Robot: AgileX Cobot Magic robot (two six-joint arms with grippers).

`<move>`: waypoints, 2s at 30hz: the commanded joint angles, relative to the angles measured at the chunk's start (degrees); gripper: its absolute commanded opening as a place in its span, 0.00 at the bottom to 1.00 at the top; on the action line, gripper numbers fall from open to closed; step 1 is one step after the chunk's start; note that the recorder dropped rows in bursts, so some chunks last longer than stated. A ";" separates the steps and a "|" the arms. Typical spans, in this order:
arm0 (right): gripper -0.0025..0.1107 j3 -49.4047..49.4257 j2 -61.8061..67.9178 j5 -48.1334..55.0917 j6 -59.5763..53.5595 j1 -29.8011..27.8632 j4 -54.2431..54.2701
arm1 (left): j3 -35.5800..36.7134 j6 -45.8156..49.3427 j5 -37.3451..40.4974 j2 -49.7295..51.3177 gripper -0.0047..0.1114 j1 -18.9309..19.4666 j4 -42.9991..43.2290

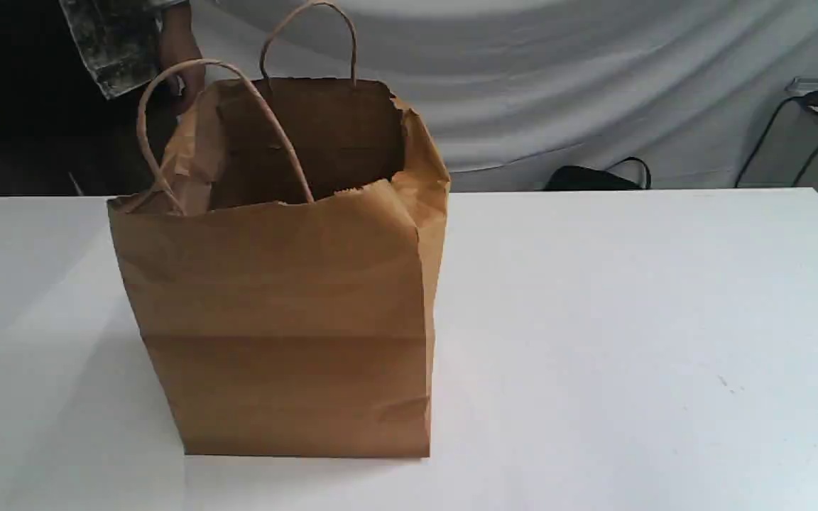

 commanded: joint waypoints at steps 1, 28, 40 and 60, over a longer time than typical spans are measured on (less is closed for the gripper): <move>0.55 0.20 -0.09 0.02 0.07 -0.20 0.10 | -1.47 -20.92 -12.21 -0.12 0.63 -0.15 3.87; 0.55 0.20 -0.09 0.02 0.07 -0.20 0.10 | 7.52 -123.53 -23.88 -0.12 0.63 -0.15 94.69; 0.55 0.20 -0.09 0.02 0.07 -0.20 0.10 | 7.52 -124.85 -16.16 -0.12 0.63 -0.15 99.20; 0.55 0.20 -0.09 0.11 0.07 -0.20 0.10 | 7.52 -116.97 -18.12 -0.12 0.04 1.77 103.39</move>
